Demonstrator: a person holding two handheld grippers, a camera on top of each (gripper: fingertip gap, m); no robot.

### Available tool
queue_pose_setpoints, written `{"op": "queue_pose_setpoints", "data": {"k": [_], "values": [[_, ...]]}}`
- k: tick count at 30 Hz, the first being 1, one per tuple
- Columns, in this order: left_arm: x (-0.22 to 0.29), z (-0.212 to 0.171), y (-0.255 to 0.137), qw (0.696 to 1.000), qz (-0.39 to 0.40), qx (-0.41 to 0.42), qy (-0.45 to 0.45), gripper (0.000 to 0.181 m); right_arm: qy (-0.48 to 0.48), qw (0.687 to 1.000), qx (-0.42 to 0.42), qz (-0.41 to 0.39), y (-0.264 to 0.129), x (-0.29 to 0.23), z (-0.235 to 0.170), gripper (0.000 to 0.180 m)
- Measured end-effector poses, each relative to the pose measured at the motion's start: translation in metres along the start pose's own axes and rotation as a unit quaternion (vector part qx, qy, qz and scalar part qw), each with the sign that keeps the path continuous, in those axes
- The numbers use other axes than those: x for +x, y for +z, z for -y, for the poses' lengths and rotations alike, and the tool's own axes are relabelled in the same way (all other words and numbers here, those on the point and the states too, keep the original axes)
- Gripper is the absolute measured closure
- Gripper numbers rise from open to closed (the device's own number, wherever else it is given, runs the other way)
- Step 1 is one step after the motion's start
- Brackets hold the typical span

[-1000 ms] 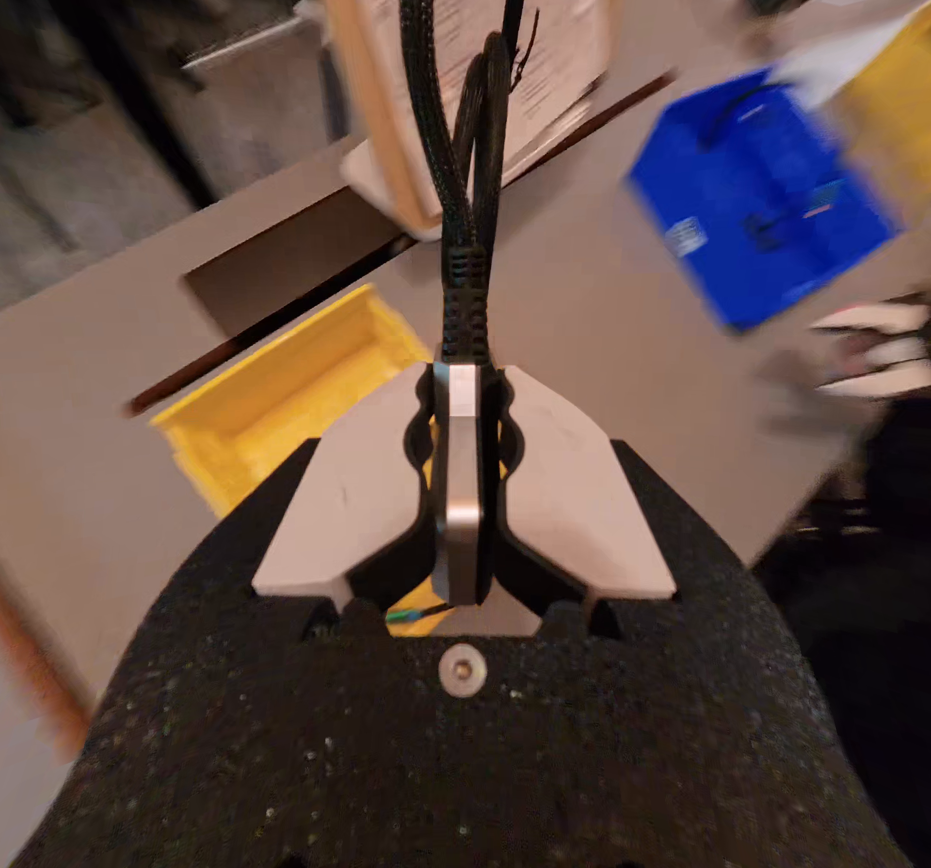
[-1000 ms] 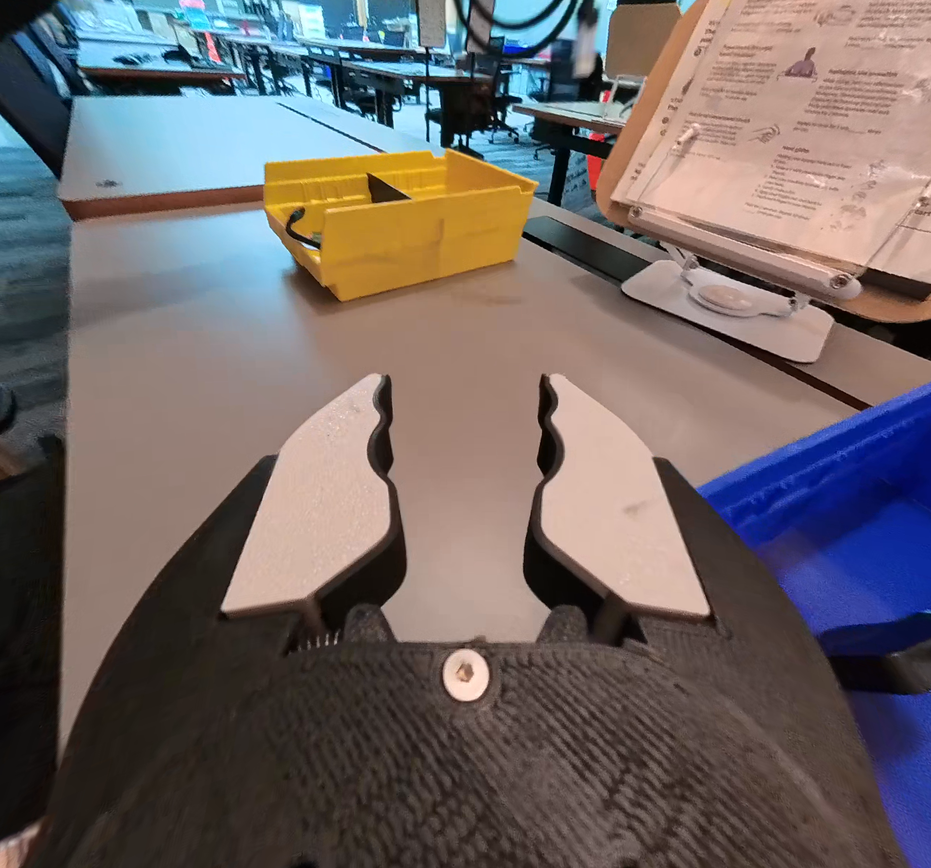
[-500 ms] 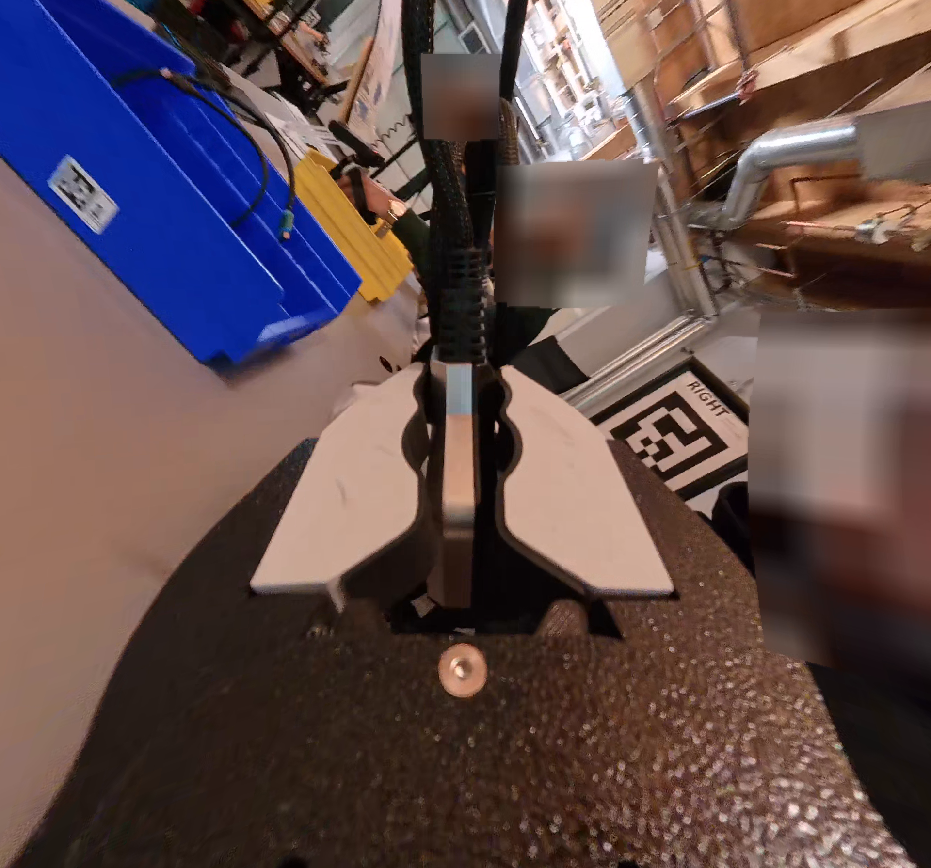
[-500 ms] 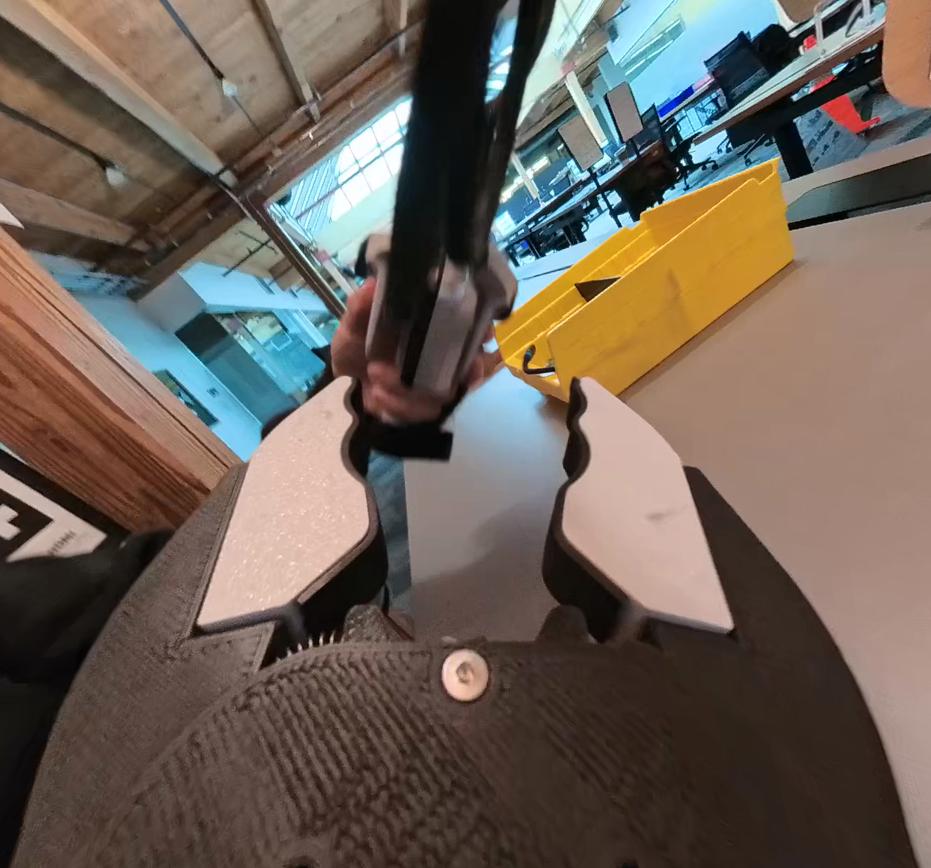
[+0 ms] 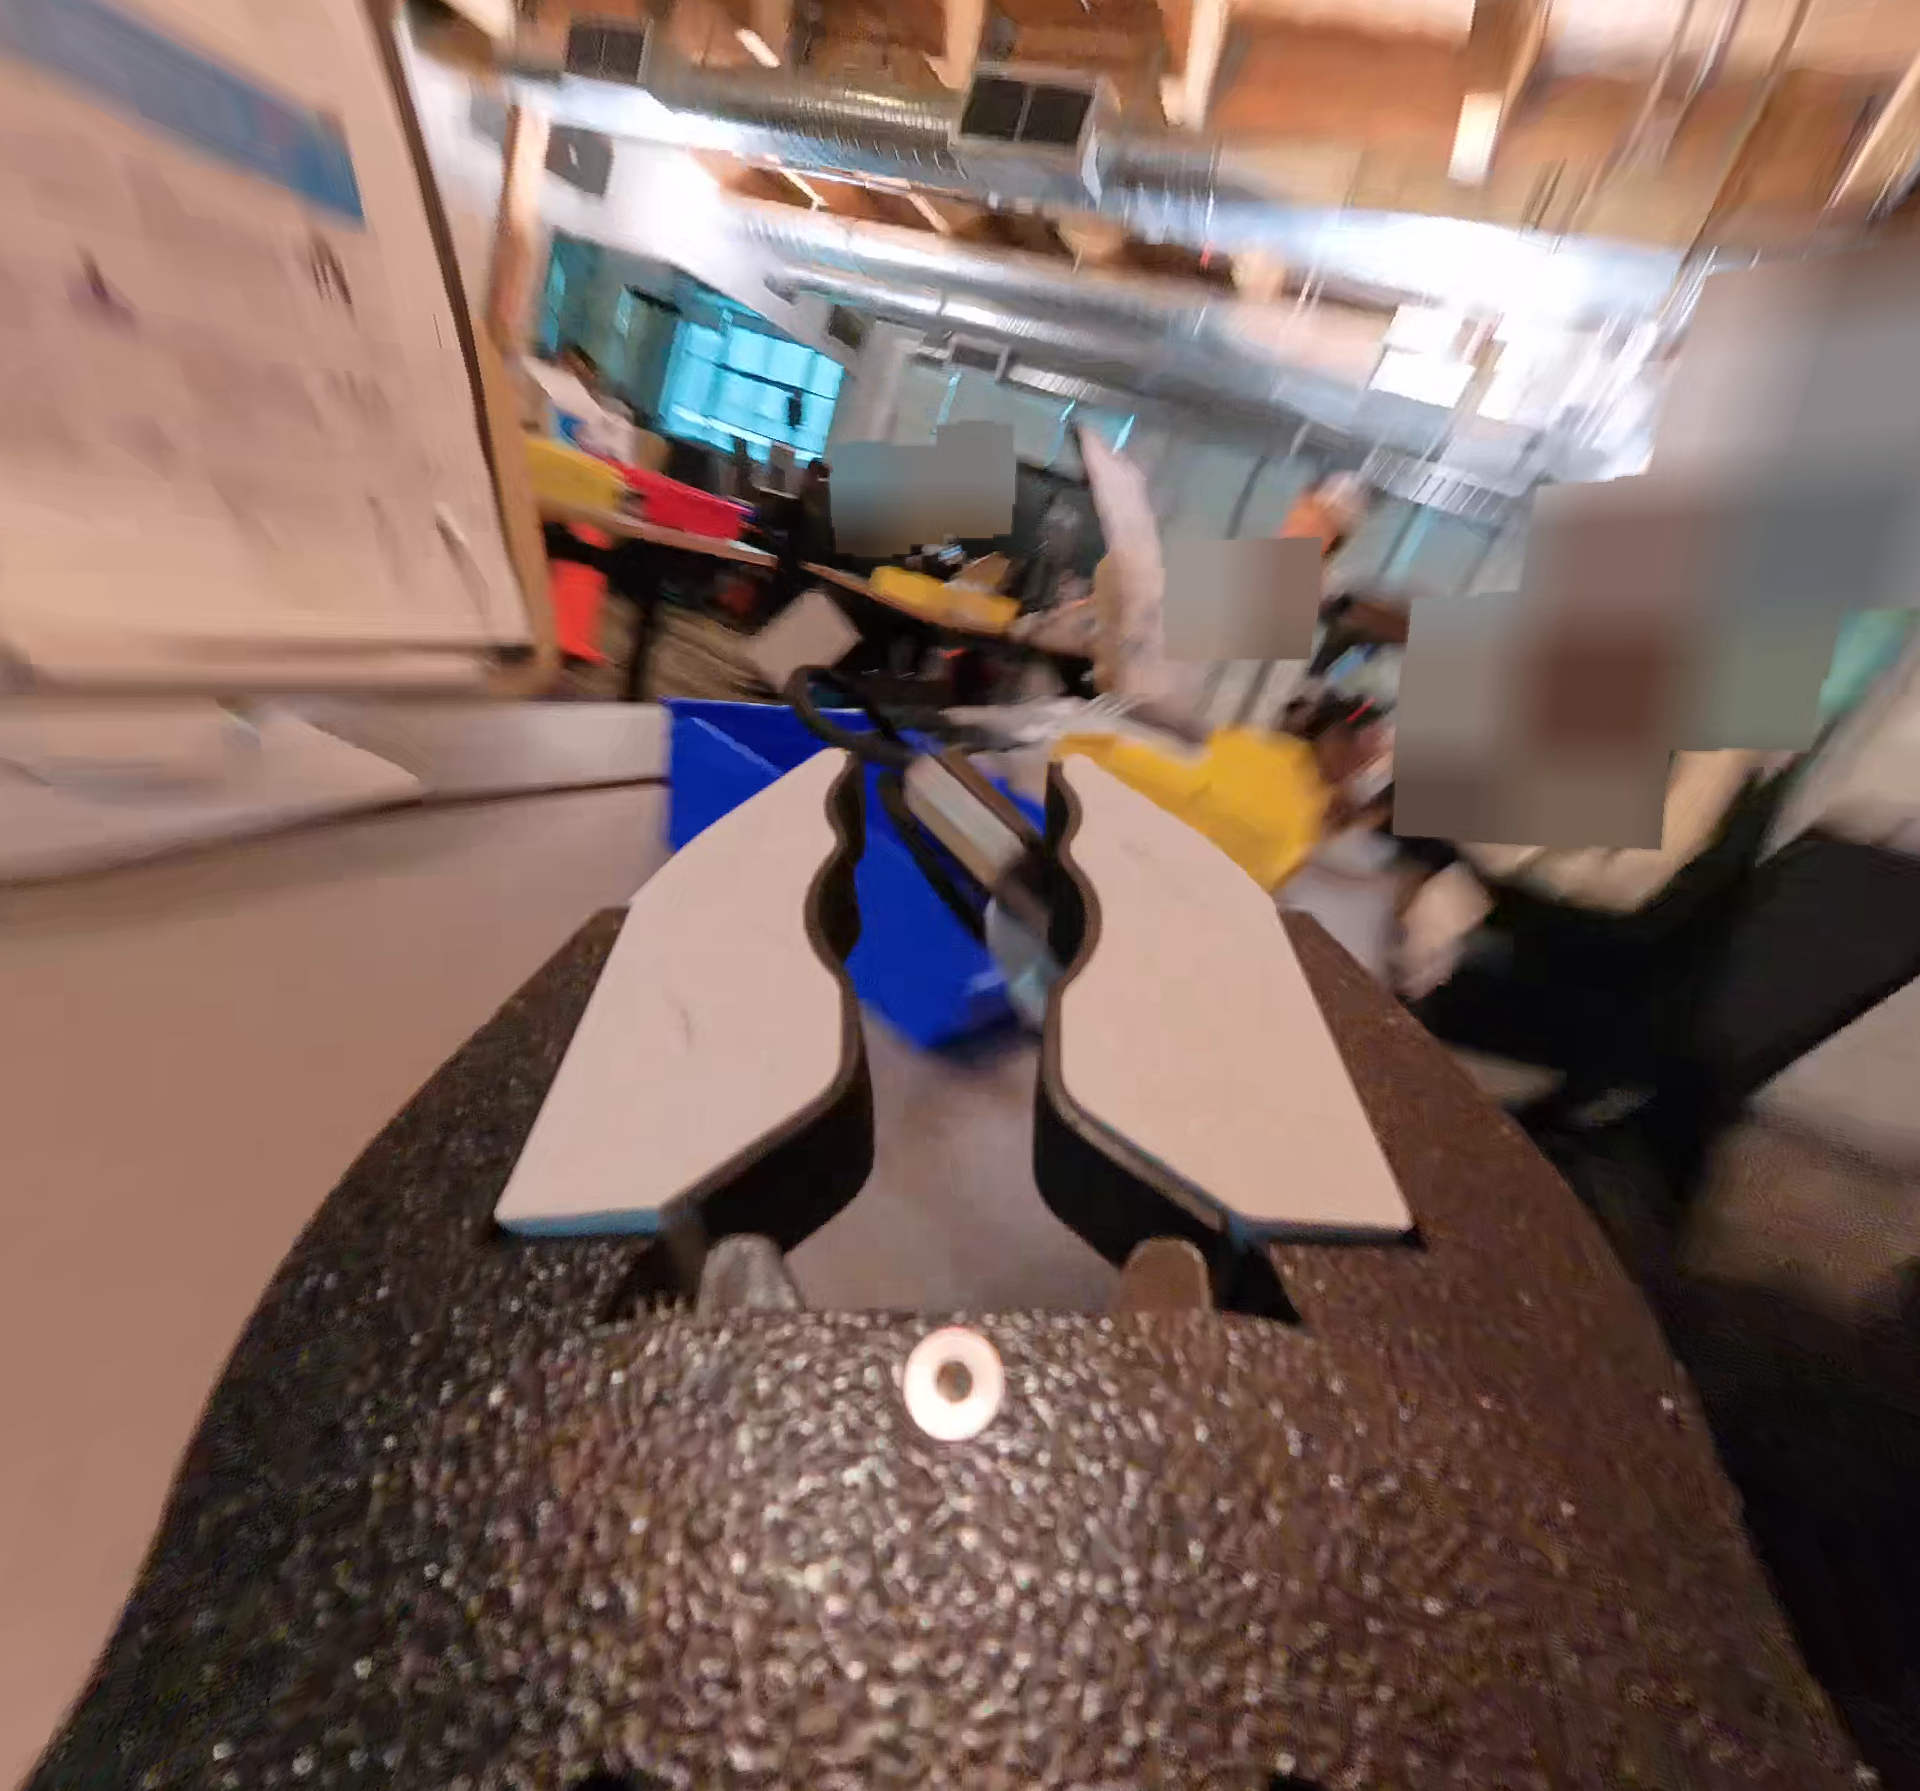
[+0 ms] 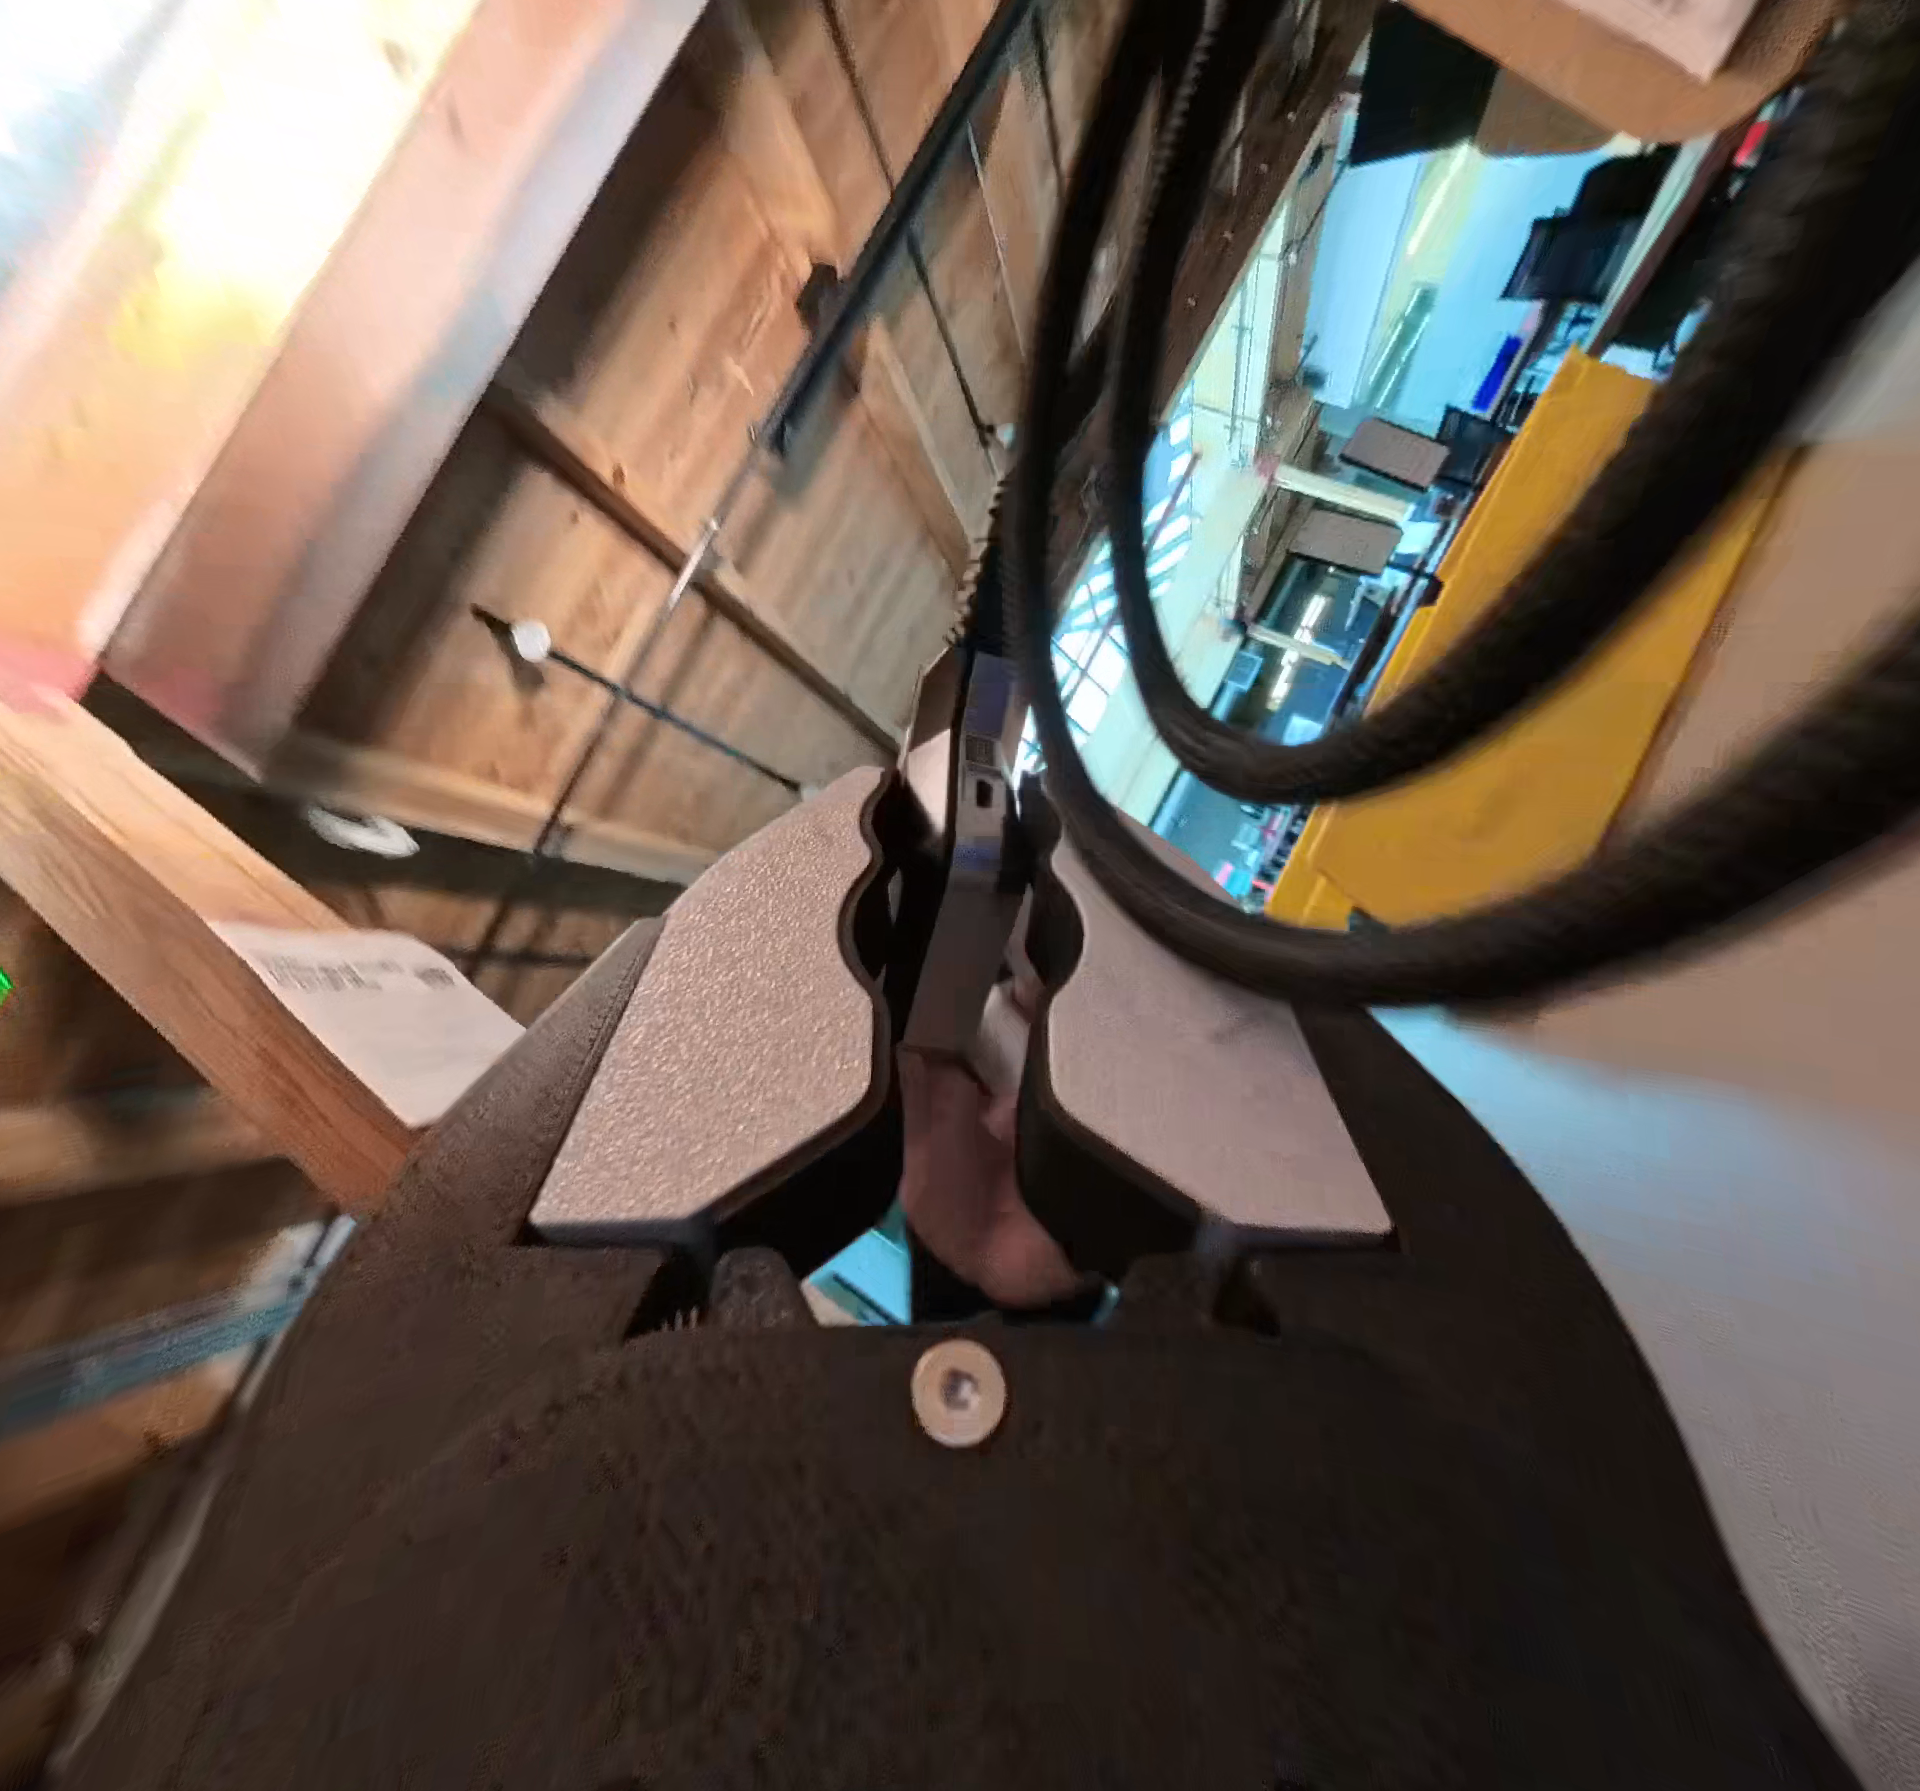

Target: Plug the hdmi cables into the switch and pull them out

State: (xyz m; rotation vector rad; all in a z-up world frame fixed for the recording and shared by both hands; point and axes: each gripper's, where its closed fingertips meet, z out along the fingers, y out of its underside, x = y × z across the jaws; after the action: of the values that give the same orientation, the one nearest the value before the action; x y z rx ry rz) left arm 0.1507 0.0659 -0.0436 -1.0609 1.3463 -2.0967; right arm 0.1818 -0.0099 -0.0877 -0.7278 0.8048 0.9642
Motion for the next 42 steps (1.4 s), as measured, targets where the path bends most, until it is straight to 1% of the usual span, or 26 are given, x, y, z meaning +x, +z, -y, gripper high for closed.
{"op": "queue_pose_setpoints", "data": {"k": [2, 3, 4, 5, 6, 8, 9, 10, 11, 13, 14, 15, 16, 19, 21, 22, 24, 26, 27, 29, 32, 34, 36, 38, 40, 42], "values": [[0.015, -0.021, -0.010, 0.979, 0.039, -0.021, 0.197, 0.139, 0.016, 1.000, -0.008, -0.020, -0.001, 0.005, -0.001, 0.158], [0.020, -0.030, -0.013, 0.953, 0.071, -0.026, 0.294, 0.131, 0.007, 1.000, -0.010, -0.028, -0.001, 0.006, -0.001, 0.158], [0.024, -0.037, -0.015, 0.914, 0.107, -0.029, 0.391, 0.125, -0.001, 0.999, -0.018, -0.034, 0.000, 0.008, -0.004, 0.158], [0.027, -0.042, -0.016, 0.861, 0.140, -0.035, 0.487, 0.125, -0.003, 0.999, -0.031, -0.041, 0.000, 0.010, -0.008, 0.159], [0.030, -0.048, -0.016, 0.798, 0.162, -0.051, 0.578, 0.125, -0.003, 0.998, -0.041, -0.047, 0.001, 0.011, -0.013, 0.159], [0.030, -0.060, -0.014, 0.649, 0.187, -0.097, 0.731, 0.124, -0.021, 0.996, -0.058, -0.062, 0.002, 0.012, -0.022, 0.159], [0.029, -0.062, -0.012, 0.572, 0.197, -0.109, 0.788, 0.124, -0.021, 0.996, -0.068, -0.062, 0.003, 0.011, -0.027, 0.159], [0.028, -0.064, -0.009, 0.509, 0.199, -0.115, 0.829, 0.123, -0.011, 0.995, -0.078, -0.057, 0.005, 0.009, -0.033, 0.158], [0.026, -0.068, -0.007, 0.464, 0.195, -0.123, 0.855, 0.125, -0.003, 0.995, -0.088, -0.049, 0.007, 0.007, -0.039, 0.159], [0.015, -0.068, -0.004, 0.412, 0.207, -0.139, 0.876, 0.131, 0.007, 0.994, -0.097, -0.041, 0.009, 0.003, -0.048, 0.158], [0.011, -0.064, -0.004, 0.399, 0.223, -0.136, 0.879, 0.136, 0.003, 0.993, -0.107, -0.042, 0.010, 0.003, -0.053, 0.159], [0.011, -0.058, -0.005, 0.394, 0.237, -0.121, 0.880, 0.153, -0.004, 0.992, -0.117, -0.044, 0.011, 0.003, -0.057, 0.159], [0.012, -0.054, -0.006, 0.397, 0.240, -0.111, 0.879, 0.157, -0.011, 0.992, -0.121, -0.045, 0.011, 0.004, -0.059, 0.158], [0.010, -0.050, -0.010, 0.423, 0.225, -0.119, 0.869, 0.158, -0.034, 0.986, -0.158, -0.035, 0.012, 0.002, -0.067, 0.157], [0.010, -0.045, -0.014, 0.441, 0.215, -0.122, 0.863, 0.158, -0.085, 0.975, -0.202, -0.027, 0.013, -0.004, -0.074, 0.154], [0.009, -0.040, -0.016, 0.450, 0.215, -0.124, 0.858, 0.158, -0.123, 0.964, -0.237, -0.014, 0.012, -0.011, -0.081, 0.145], [0.005, -0.025, -0.023, 0.454, 0.223, -0.129, 0.853, 0.158, -0.200, 0.919, -0.340, 0.015, 0.002, -0.026, -0.104, 0.133], [0.002, -0.009, -0.029, 0.464, 0.222, -0.127, 0.848, 0.158, -0.283, 0.855, -0.433, 0.032, -0.019, -0.037, -0.123, 0.121], [0.002, -0.003, -0.032, 0.459, 0.217, -0.127, 0.852, 0.158, -0.333, 0.825, -0.455, 0.038, -0.027, -0.042, -0.125, 0.116], [0.003, 0.004, -0.038, 0.430, 0.199, -0.130, 0.871, 0.158, -0.465, 0.777, -0.423, 0.042, -0.027, -0.059, -0.109, 0.110], [0.011, 0.003, -0.043, 0.406, 0.160, -0.130, 0.890, 0.158, -0.620, 0.733, -0.277, 0.044, -0.021, -0.104, -0.068, 0.102], [0.023, -0.001, -0.046, 0.385, 0.132, -0.120, 0.905, 0.159, -0.692, 0.686, -0.218, 0.049, -0.024, -0.119, -0.048, 0.097], [0.038, 0.003, -0.049, 0.380, 0.118, -0.101, 0.912, 0.159, -0.730, 0.652, -0.200, 0.048, -0.028, -0.117, -0.039, 0.099], [0.050, 0.015, -0.051, 0.396, 0.123, -0.086, 0.906, 0.158, -0.736, 0.647, -0.193, 0.043, -0.028, -0.115, -0.033, 0.100], [0.060, 0.025, -0.053, 0.410, 0.128, -0.063, 0.901, 0.159, -0.729, 0.663, -0.165, 0.052, -0.025, -0.122, -0.028, 0.103], [0.063, 0.023, -0.052, 0.395, 0.115, -0.061, 0.909, 0.159, -0.713, 0.680, -0.160, 0.062, -0.024, -0.120, -0.029, 0.105]]}}
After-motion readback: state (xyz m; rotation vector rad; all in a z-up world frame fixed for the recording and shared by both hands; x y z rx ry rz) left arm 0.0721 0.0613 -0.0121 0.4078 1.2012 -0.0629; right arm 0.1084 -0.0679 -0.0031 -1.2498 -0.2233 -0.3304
